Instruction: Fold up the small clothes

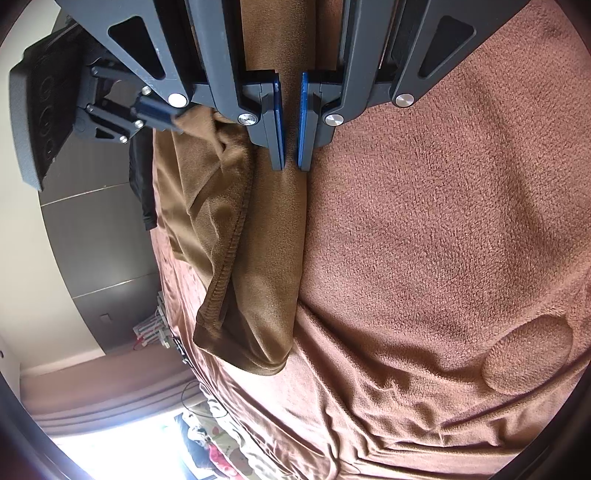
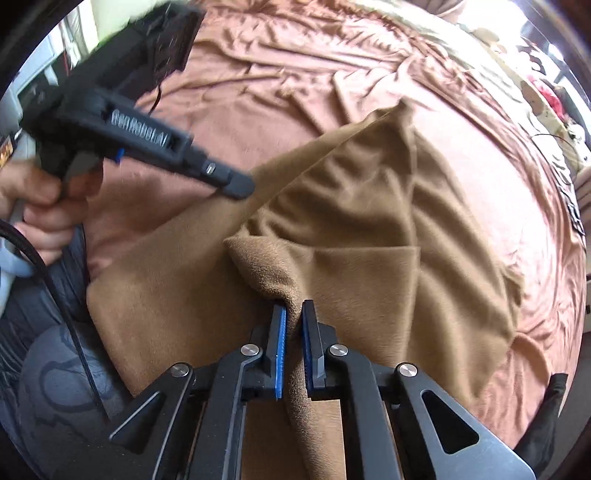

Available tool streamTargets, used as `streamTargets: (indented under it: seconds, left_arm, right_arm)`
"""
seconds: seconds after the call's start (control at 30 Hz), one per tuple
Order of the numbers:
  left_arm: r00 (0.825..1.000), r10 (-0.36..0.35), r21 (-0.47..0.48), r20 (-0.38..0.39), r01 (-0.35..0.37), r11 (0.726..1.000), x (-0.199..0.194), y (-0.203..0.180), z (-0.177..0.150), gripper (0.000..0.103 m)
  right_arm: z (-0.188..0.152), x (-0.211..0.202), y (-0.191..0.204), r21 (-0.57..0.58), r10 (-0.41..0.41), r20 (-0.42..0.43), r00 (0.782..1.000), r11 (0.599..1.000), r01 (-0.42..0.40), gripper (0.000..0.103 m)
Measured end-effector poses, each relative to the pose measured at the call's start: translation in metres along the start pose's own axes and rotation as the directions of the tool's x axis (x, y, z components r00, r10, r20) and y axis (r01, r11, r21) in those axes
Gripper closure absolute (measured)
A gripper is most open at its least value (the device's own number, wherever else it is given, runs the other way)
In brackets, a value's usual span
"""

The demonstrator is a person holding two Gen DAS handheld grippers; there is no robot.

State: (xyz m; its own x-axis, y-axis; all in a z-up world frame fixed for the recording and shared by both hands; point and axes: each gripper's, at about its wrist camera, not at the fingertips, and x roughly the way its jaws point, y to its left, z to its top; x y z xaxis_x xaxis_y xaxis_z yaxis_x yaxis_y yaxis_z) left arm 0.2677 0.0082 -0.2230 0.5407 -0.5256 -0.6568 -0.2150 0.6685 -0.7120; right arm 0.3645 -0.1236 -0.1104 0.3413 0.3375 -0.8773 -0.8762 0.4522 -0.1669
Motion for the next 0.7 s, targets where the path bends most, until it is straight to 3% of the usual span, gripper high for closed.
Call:
streamTargets:
  seconds: [0.27, 0.43, 0.57, 0.7]
  left_arm:
    - [1.0, 0.018, 0.015, 0.004, -0.018, 1.0, 0.003, -0.006, -0.003, 0.096]
    - [1.0, 0.024, 0.018, 0.005, -0.024, 1.0, 0.005, -0.009, -0.005, 0.096]
    - [1.0, 0.031, 0.018, 0.003, -0.031, 0.999, 0.007, -0.01, -0.005, 0.096]
    - [0.999, 0.036, 0.016, 0.001, -0.036, 0.999, 0.01, -0.011, -0.004, 0.096]
  right_arm:
    - [-0.018, -0.032, -0.043, 0.164, -0.016, 0.112, 0.994, 0.986, -0.002, 0.1]
    - [-0.034, -0.043, -0.079, 0.306, -0.03, 0.177, 0.984, 0.952, -0.026, 0.1]
    - [-0.059, -0.043, -0.111, 0.448, -0.032, 0.226, 0.974, 0.891, -0.074, 0.1]
    - [-0.094, -0.022, -0.151, 0.65, -0.054, 0.175, 0.983, 0.756, -0.075, 0.099]
